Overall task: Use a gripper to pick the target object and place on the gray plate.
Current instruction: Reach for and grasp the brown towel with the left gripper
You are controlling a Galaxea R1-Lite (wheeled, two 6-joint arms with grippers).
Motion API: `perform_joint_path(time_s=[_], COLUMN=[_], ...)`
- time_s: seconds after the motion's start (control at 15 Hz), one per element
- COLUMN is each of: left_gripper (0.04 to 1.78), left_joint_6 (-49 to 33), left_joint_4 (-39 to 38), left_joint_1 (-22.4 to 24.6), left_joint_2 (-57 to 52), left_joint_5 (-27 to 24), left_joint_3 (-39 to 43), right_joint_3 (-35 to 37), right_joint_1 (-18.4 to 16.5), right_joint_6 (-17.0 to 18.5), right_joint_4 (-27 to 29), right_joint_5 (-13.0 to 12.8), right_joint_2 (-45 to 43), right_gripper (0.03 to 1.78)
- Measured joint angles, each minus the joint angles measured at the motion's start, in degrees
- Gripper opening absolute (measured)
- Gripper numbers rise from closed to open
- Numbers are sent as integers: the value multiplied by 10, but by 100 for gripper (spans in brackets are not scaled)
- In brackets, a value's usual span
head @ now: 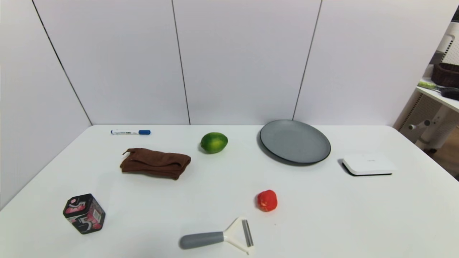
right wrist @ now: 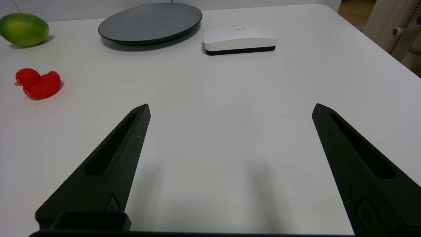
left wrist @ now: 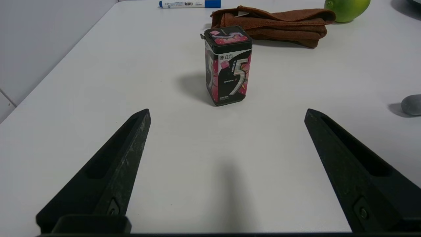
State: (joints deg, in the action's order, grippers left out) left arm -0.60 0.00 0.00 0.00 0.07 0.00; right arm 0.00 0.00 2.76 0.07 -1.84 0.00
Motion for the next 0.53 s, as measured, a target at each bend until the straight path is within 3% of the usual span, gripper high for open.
perform_joint_path(time_s=[0.53], left_gripper=[169], left_joint_6=[0], left_joint_4=[0], left_joint_1=[0], left_joint_2=[0], left_joint_5=[0], left_joint_3=[0], right_joint_3=[0], right_joint_1=[0], right_joint_6=[0], right_joint_4=[0], right_joint_5=[0], right_joint_2=[0], right_gripper=[170])
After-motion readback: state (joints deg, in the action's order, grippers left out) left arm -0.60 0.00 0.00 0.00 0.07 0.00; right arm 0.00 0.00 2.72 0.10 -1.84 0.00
